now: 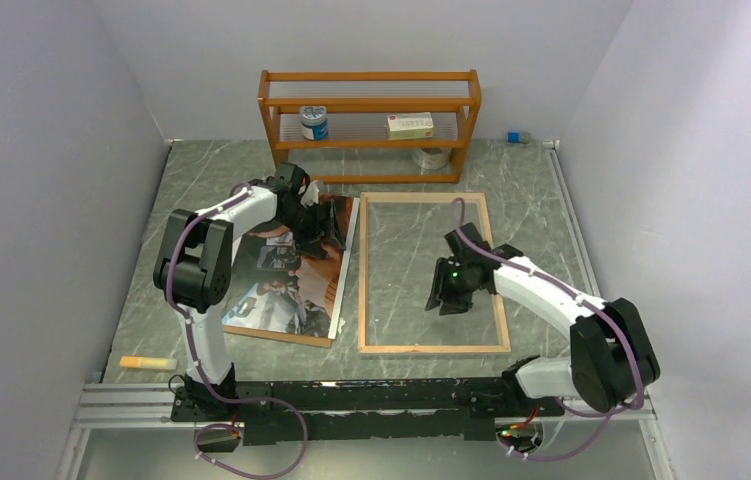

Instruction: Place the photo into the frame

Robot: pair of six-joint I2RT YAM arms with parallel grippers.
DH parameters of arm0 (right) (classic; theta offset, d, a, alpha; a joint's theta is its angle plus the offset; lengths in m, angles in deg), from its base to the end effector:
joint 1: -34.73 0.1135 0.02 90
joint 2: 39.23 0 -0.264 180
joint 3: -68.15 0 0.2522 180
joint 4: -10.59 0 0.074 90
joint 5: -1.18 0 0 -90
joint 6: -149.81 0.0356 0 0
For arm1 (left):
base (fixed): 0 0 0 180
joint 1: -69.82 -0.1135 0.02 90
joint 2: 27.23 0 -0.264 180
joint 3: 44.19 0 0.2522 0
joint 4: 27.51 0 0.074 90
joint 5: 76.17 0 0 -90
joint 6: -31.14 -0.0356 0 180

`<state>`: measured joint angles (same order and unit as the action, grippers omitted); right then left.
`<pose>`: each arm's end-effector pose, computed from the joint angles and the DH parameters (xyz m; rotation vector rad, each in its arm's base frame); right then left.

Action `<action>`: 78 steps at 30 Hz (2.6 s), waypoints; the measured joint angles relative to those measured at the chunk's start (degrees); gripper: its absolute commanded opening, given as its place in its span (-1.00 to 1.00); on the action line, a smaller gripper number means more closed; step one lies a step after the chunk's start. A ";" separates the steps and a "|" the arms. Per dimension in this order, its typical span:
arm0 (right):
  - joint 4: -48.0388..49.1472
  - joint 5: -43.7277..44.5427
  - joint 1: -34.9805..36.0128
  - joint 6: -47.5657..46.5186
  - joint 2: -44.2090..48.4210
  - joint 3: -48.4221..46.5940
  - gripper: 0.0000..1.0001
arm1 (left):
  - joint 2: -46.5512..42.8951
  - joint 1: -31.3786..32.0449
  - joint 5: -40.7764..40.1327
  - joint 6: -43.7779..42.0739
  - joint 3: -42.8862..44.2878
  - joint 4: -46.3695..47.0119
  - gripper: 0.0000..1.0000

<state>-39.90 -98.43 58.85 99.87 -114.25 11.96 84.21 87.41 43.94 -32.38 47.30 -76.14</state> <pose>0.2066 0.0990 0.1851 0.3562 2.8631 0.4851 0.3681 -0.1354 0.1756 -0.0764 2.8566 -0.9141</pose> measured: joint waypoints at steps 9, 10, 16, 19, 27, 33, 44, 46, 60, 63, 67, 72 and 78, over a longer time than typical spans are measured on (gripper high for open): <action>0.87 -0.76 12.85 -0.81 -10.47 -3.02 -0.30 | 0.00 0.00 -0.04 0.20 -0.37 -0.07 0.54; 0.92 -0.76 13.81 -0.81 -11.74 -3.43 -0.30 | 0.00 0.00 -0.07 0.20 -0.37 -0.07 0.54; 0.74 0.68 17.09 -0.83 -14.91 -5.79 -0.30 | 0.00 -0.04 -1.03 0.20 -0.37 -0.11 0.54; 0.04 2.05 17.77 -0.85 -15.08 -7.13 -0.27 | 0.00 -0.24 -1.77 0.20 -0.37 -0.26 0.53; -0.22 5.66 17.92 -0.85 -14.16 -11.74 -0.09 | -0.20 -1.60 -4.61 0.37 -0.39 -1.31 0.53; 0.28 10.14 17.92 -0.46 -14.58 -19.02 0.03 | -2.54 -4.42 -8.61 0.63 -0.48 -3.19 0.54; 10.40 3.93 18.45 6.27 -32.30 -39.63 0.30 | -4.79 -17.99 -17.44 -0.11 2.32 -5.49 0.74; 10.12 3.80 18.97 8.33 -35.89 -42.07 0.32 | -4.79 -20.65 -17.53 -0.04 2.67 -4.92 0.74; 4.28 9.44 21.00 18.36 -45.20 -49.51 0.32 | -4.26 -22.75 -15.56 2.23 -3.39 -3.82 0.51; 2.84 10.51 21.03 19.61 -45.79 -49.72 0.33 | -3.15 -22.75 -16.37 2.97 -3.39 -4.04 0.52; 2.12 10.19 21.00 20.92 -47.39 -50.18 0.34 | -2.08 -22.75 -17.18 4.00 -3.43 -4.61 0.53; 2.32 8.22 20.98 21.81 -50.03 -53.05 0.31 | -2.05 -22.73 -18.32 4.52 -3.19 -5.70 0.54; 6.03 4.76 20.09 22.36 -49.09 -50.16 -0.01 | -1.40 -22.64 -19.08 4.72 -2.49 -6.93 0.53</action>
<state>-33.86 -93.66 78.94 122.23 -163.34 -38.21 82.81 64.76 24.86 -27.66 44.81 -83.07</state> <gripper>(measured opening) 0.580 0.767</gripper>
